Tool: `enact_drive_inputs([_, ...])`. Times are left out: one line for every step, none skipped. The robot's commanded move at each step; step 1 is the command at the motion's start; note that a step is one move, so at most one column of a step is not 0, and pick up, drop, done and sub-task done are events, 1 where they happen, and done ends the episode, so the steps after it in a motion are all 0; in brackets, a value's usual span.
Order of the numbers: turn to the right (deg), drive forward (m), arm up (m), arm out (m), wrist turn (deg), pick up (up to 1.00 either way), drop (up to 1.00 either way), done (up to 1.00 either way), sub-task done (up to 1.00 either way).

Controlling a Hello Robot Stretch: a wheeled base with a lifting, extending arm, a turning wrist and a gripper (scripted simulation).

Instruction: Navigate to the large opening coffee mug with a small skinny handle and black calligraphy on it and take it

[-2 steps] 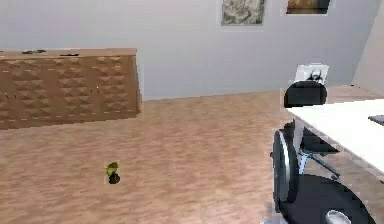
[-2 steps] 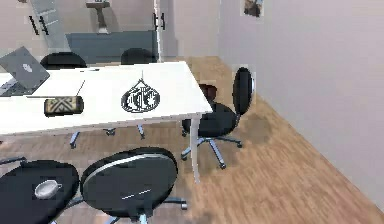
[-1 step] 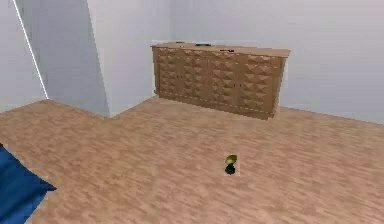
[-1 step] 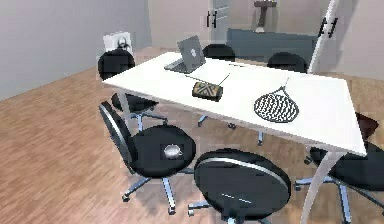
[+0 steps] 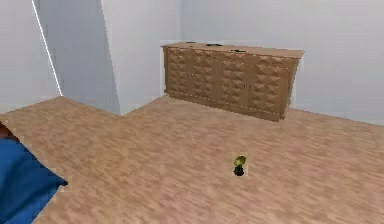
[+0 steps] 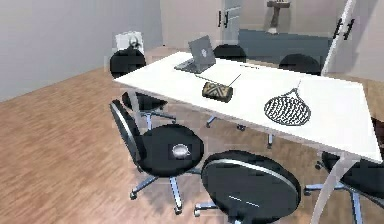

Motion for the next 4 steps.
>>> enact_drive_inputs([45.0, 0.0, 0.0, 0.0, 0.0, 0.0, 0.0, 0.0, 0.0])
enact_drive_inputs([3.0, 0.0, 0.0, 0.0, 0.0, 0.0, 0.0, 0.0, 0.0])
enact_drive_inputs([0.0, 0.8, 0.0, 0.0, 0.0, 0.0, 0.0, 0.0, 0.0])
enact_drive_inputs([0.0, 0.0, 0.5, 0.0, 0.0, 0.0, 0.0, 0.0, 0.0])
